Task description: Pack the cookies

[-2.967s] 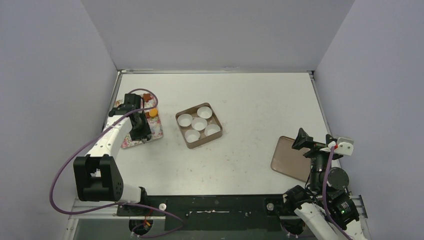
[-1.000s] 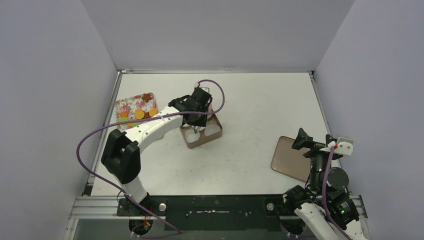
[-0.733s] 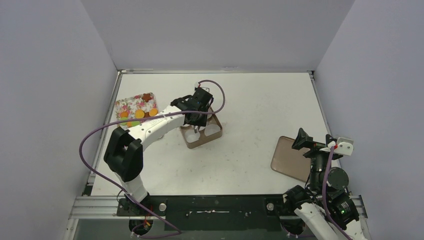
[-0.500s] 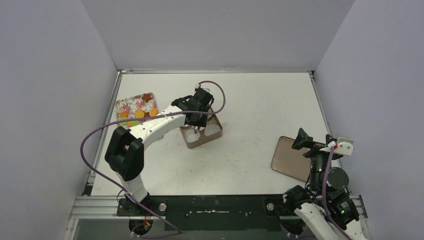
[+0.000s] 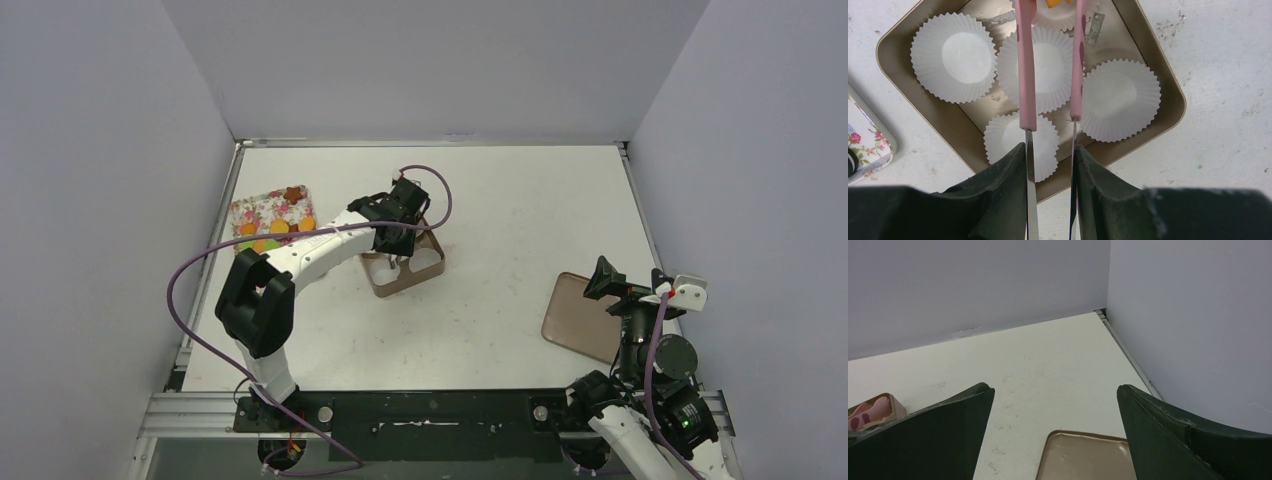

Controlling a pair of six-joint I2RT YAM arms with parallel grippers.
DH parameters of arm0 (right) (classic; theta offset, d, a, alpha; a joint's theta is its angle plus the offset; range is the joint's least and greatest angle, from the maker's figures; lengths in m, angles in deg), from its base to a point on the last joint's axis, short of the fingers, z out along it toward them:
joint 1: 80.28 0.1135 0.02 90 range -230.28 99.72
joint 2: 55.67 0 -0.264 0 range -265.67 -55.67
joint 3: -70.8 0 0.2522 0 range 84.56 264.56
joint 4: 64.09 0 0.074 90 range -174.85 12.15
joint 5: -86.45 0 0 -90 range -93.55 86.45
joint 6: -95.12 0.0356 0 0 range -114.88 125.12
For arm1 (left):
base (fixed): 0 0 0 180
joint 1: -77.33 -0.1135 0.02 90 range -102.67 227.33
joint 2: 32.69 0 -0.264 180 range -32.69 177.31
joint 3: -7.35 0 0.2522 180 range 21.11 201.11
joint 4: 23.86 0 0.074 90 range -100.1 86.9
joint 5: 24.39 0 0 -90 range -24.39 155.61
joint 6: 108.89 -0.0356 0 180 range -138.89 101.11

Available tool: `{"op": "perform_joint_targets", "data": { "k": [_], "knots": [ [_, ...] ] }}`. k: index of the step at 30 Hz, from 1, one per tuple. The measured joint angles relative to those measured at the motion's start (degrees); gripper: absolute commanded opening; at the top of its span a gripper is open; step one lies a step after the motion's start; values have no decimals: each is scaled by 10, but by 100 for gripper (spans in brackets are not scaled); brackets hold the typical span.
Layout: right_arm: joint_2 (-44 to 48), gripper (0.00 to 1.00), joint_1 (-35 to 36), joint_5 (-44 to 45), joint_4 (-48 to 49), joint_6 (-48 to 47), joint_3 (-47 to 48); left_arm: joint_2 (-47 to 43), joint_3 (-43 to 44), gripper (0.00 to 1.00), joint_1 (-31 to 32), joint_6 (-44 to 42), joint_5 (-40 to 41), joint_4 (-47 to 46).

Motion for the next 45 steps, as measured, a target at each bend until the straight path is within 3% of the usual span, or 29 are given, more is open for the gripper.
{"op": "perform_joint_targets", "data": {
  "k": [15, 27, 35, 45],
  "knots": [
    [0, 100, 0, 0, 0, 0, 0, 8, 0, 27, 0, 0, 5, -3],
    [0, 100, 0, 0, 0, 0, 0, 21, 0, 43, 0, -3, 13, -3],
    [0, 100, 0, 0, 0, 0, 0, 21, 0, 43, 0, -4, 13, -5],
    [0, 100, 0, 0, 0, 0, 0, -11, 0, 35, 0, -1, 13, -2]
  ]
}}
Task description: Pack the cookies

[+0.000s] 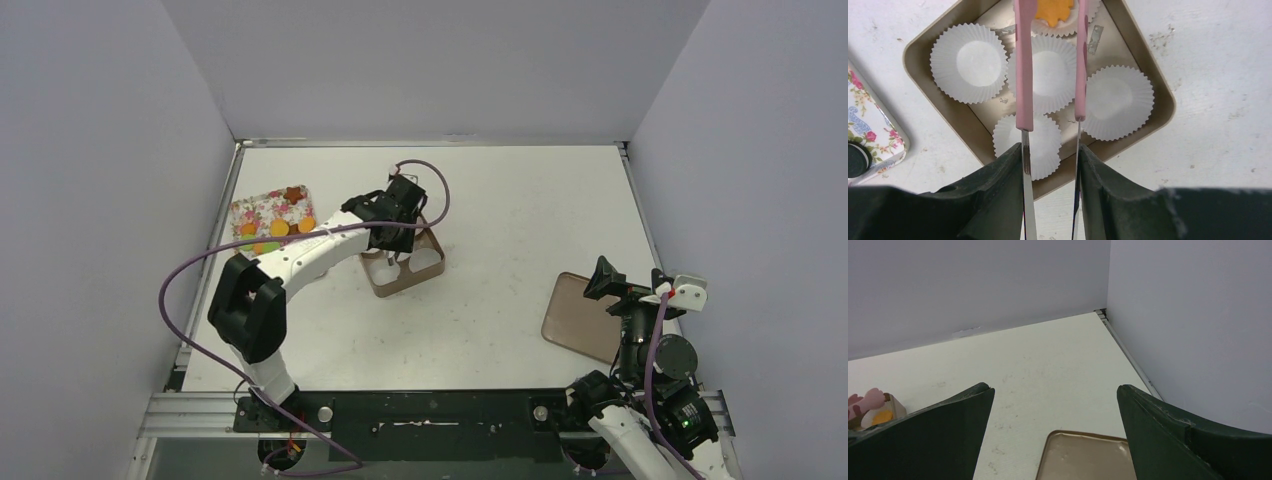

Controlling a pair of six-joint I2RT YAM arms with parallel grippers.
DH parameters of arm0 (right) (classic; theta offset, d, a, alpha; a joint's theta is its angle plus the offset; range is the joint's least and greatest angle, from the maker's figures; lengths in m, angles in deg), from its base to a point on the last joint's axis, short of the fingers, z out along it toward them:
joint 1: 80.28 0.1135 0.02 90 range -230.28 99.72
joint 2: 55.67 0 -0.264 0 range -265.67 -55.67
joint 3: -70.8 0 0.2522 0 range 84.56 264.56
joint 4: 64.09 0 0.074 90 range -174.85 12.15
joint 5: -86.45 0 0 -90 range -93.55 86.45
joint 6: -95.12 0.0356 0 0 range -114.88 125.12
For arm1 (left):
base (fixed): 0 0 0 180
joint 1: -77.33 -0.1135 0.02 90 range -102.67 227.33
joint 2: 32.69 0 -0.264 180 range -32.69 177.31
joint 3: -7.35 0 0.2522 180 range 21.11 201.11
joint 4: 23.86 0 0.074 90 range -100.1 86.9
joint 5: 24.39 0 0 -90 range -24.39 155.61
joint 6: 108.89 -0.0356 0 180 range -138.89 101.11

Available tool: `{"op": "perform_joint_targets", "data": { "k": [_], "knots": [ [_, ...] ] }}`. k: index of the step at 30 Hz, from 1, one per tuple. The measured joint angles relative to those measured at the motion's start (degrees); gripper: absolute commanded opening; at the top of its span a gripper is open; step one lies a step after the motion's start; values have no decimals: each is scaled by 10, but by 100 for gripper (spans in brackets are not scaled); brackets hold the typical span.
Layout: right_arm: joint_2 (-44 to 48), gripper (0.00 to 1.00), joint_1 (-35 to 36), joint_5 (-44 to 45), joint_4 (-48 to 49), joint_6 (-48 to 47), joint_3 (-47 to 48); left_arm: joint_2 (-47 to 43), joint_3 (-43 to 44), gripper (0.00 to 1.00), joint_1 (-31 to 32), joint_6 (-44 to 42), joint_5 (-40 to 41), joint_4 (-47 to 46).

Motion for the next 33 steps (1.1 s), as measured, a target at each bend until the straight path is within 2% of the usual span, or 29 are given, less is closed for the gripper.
{"op": "perform_joint_targets", "data": {
  "k": [10, 19, 27, 33],
  "knots": [
    [0, 100, 0, 0, 0, 0, 0, -100, -9, 32, -23, 7, 3, 14],
    [0, 100, 0, 0, 0, 0, 0, -175, -66, 32, -127, 21, 0, 67],
    [0, 100, 0, 0, 0, 0, 0, -189, -75, 32, -199, 5, 2, 137],
    [0, 100, 0, 0, 0, 0, 0, -199, -112, 32, -265, -9, -5, 146]
  ]
}}
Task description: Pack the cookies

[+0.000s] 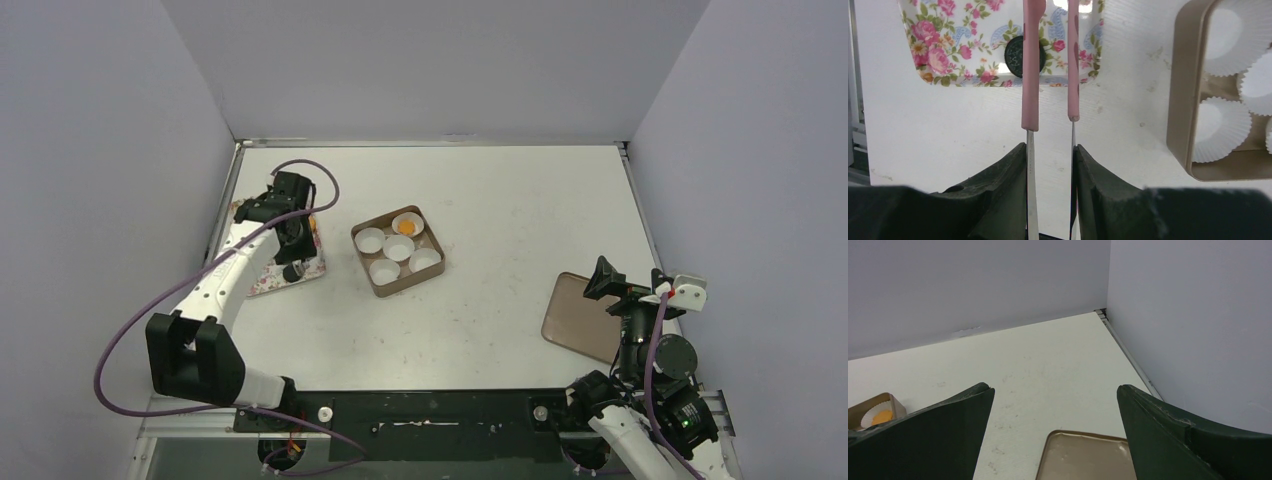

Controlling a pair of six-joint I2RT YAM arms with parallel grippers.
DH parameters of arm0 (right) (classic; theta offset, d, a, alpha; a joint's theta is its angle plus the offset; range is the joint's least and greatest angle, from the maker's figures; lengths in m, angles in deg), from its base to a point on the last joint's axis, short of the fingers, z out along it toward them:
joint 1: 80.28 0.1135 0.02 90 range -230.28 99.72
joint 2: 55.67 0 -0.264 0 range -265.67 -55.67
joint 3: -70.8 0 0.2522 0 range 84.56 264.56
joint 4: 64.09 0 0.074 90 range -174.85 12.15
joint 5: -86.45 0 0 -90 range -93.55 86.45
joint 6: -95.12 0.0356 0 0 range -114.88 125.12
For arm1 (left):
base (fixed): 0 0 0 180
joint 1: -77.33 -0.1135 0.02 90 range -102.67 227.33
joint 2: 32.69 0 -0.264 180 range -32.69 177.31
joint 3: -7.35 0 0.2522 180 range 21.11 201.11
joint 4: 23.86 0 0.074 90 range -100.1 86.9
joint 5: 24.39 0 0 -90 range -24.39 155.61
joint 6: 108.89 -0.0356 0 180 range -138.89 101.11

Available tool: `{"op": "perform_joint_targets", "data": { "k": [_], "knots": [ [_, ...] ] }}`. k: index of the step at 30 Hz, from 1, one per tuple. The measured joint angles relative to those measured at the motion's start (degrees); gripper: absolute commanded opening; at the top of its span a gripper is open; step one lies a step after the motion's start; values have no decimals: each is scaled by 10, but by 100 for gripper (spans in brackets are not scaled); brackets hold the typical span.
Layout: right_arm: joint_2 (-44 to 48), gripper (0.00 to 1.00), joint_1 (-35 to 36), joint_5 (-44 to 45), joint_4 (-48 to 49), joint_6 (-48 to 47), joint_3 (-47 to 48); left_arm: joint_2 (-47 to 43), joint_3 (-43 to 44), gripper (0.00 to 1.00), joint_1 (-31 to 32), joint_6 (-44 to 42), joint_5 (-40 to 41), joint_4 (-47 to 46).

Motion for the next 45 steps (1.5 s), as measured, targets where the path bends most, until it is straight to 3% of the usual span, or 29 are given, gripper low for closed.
{"op": "perform_joint_targets", "data": {
  "k": [12, 25, 45],
  "knots": [
    [0, 100, 0, 0, 0, 0, -1, -20, -57, 36, -92, -5, -21, -2],
    [1, 100, 0, -3, 0, 0, -1, -48, -82, 43, -94, 5, -50, 23],
    [5, 100, 0, -5, 0, 0, -1, -49, -105, 42, -89, 0, -74, 39]
  ]
}}
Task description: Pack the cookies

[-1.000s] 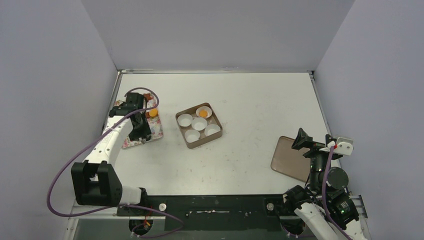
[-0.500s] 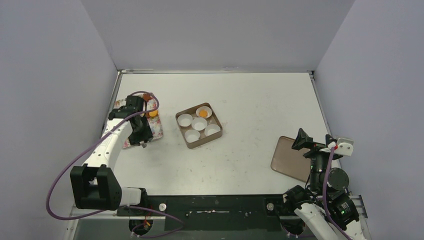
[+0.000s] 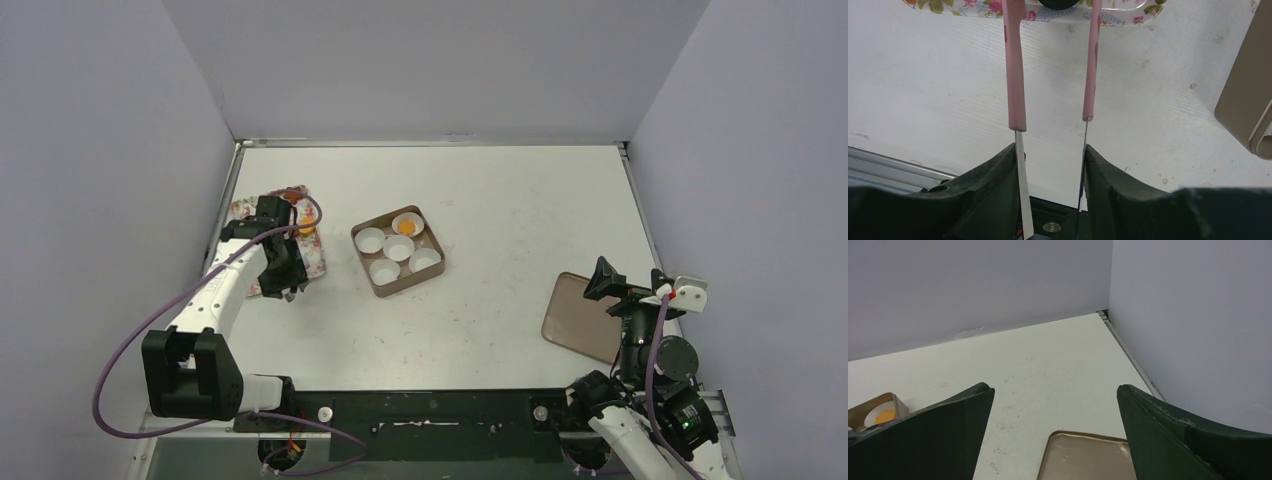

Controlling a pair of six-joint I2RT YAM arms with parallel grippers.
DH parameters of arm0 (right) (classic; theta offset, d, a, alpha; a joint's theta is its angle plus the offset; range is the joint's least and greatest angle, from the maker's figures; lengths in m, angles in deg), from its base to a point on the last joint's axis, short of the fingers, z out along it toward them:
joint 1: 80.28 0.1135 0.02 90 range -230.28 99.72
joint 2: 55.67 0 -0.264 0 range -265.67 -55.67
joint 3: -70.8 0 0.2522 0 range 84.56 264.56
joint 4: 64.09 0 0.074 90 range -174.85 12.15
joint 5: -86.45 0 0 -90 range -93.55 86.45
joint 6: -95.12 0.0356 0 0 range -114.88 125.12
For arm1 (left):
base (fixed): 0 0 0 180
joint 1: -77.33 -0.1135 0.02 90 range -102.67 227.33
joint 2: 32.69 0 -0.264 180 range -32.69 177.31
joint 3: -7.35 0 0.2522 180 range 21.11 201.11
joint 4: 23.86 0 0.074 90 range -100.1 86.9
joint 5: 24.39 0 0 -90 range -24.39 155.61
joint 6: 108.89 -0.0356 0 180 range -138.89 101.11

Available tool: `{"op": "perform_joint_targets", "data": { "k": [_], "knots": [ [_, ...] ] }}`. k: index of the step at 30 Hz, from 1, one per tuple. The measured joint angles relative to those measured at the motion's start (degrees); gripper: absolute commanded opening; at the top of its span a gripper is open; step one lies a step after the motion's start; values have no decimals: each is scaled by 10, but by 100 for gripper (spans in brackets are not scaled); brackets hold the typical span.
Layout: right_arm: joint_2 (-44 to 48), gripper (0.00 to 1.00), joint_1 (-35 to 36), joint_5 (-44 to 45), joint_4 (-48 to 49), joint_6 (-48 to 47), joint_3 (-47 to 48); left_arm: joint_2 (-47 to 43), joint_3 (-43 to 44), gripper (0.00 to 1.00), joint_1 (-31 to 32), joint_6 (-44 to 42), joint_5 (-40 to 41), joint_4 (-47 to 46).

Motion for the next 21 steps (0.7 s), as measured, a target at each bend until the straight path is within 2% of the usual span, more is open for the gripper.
{"op": "perform_joint_targets", "data": {
  "k": [5, 14, 21],
  "knots": [
    [0, 100, 0, 0, 0, 0, 0, 5, -7, 39, 7, -2, 0, 0],
    [0, 100, 0, 0, 0, 0, 0, 13, -6, 26, 14, -5, 3, -1],
    [0, 100, 0, 0, 0, 0, 0, 14, 31, 21, 31, -8, 13, 7]
  ]
}}
